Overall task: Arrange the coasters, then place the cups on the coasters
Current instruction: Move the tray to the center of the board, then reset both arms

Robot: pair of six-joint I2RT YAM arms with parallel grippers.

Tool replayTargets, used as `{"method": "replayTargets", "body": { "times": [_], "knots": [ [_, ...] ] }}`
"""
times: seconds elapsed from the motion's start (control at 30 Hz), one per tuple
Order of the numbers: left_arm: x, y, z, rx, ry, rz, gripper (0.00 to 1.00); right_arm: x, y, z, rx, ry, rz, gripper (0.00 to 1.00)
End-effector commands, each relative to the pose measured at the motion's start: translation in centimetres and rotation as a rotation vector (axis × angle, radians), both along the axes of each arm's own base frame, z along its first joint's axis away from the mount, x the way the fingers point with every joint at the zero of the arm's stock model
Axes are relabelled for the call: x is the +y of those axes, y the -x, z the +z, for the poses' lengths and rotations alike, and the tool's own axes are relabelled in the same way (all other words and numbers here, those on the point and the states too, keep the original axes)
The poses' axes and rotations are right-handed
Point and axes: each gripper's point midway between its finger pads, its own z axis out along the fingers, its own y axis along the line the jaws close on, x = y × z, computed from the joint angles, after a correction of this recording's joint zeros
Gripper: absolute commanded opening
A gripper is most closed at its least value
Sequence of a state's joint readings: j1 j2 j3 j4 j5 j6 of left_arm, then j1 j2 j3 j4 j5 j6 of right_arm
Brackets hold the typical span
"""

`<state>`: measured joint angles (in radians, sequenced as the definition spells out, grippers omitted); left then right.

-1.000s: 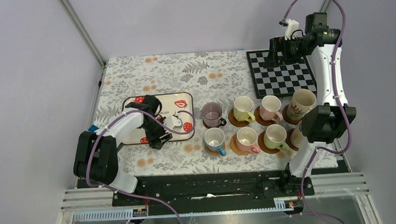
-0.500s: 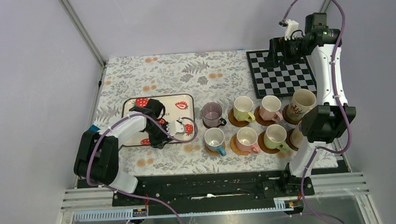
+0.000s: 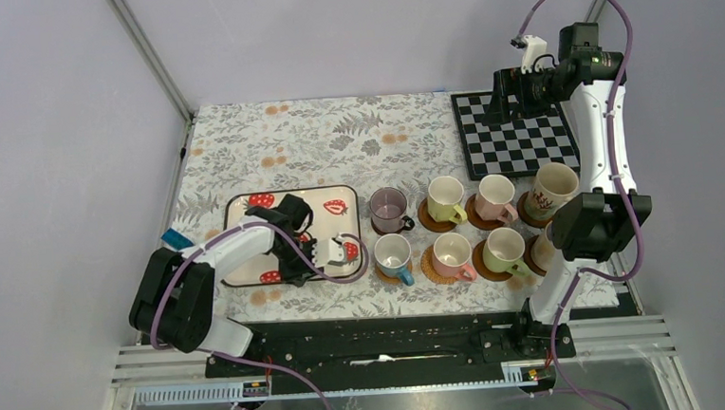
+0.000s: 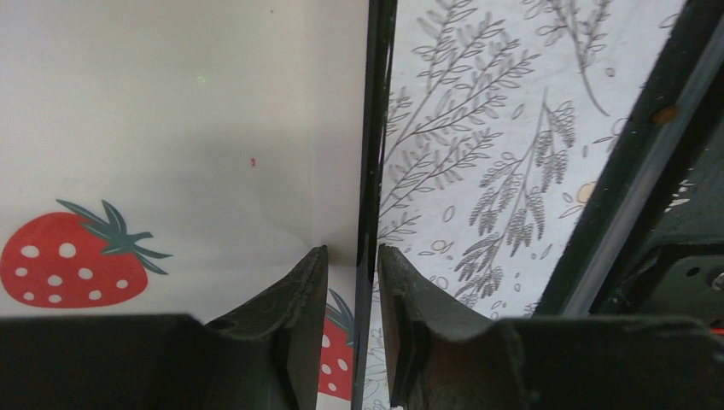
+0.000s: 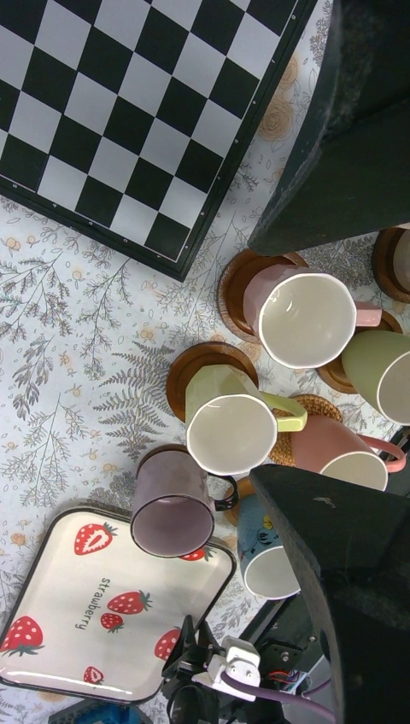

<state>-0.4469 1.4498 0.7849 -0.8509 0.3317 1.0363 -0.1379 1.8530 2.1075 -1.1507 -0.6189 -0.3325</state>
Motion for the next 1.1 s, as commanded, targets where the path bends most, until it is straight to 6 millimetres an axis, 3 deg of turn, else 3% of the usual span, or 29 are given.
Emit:
{"method": "replayTargets", "body": {
  "times": [0.0,0.4,0.5,0.67,0.73,0.83,0.93,1.07],
  "knots": [
    [-0.7,2.0,0.4,0.051,0.032,-0.005,0.29,0.1,0.0,0.9,-0.021,-0.001,0.012,0.98],
    [-0.7,3.4,1.1,0.068,0.020,-0.058,0.32,0.1,0.2,1.4,-0.026,-0.002,0.019,0.98],
    [-1.0,2.7,2.7,0.044,0.030,-0.047,0.42,0.2,0.2,1.6,-0.029,-0.005,0.022,0.98],
    [-2.3,0.8,7.2,-0.023,0.090,-0.010,0.61,0.5,0.4,2.1,-0.038,-0.016,0.034,0.98],
    [-3.1,-0.8,9.5,-0.071,0.127,0.038,0.70,0.6,0.5,2.4,-0.044,-0.020,0.042,0.98],
    [-4.1,-4.3,13.2,-0.127,0.181,0.171,0.98,0.6,0.7,2.6,-0.049,-0.017,0.052,0.98],
    [-5.1,-9.8,18.8,-0.181,0.296,0.363,0.99,0.4,0.7,3.1,-0.053,0.003,0.067,0.98],
    [-4.4,-16.6,25.3,-0.186,0.441,0.617,0.99,0.3,-0.1,4.1,-0.079,0.004,0.074,0.98]
  ]
}}
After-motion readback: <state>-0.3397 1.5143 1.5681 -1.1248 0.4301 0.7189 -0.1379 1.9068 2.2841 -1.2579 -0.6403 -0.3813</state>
